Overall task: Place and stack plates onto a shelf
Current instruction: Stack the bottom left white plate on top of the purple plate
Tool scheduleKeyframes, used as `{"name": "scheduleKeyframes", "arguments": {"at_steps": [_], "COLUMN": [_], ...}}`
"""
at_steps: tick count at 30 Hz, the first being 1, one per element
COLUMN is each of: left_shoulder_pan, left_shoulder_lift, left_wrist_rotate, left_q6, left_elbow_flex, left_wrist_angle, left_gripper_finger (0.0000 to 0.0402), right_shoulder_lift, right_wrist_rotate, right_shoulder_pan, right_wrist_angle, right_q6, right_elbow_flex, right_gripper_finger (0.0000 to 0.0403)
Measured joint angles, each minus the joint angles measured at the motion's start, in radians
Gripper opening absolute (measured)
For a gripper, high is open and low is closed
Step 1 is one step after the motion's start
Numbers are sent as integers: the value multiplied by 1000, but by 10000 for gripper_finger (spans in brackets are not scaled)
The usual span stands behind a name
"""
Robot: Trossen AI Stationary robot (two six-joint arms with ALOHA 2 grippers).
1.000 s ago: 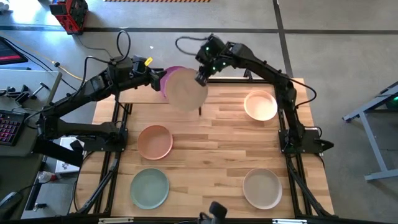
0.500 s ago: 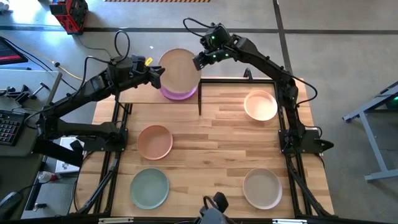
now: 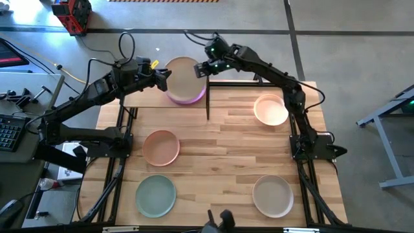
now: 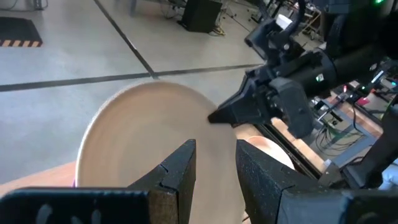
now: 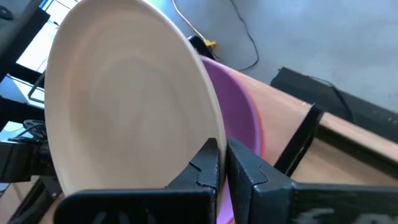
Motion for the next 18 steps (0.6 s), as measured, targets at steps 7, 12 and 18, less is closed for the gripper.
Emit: {"name": "scheduleKeyframes", "arguments": {"at_steps": [7,12,18], "left_shoulder_pan": [0,0,0], "left_shoulder_lift": [0,0,0], "left_wrist_rotate": [1,8,8], "left_q6": [40,41,47], "left_elbow_flex": [0,0,0], "left_wrist_angle": [0,0,0], "left_gripper_finger": [104,104,104], "right_shoulder_lift": [14,31,37], "right_wrist_rotate": [29,31,39], "right_shoulder_pan": [11,13,14], "right_wrist_angle": [7,-4,-8], "right_q6": [57,59,78], "right_elbow_flex": [0,0,0], "right_gripper_finger": [0,0,0]}}
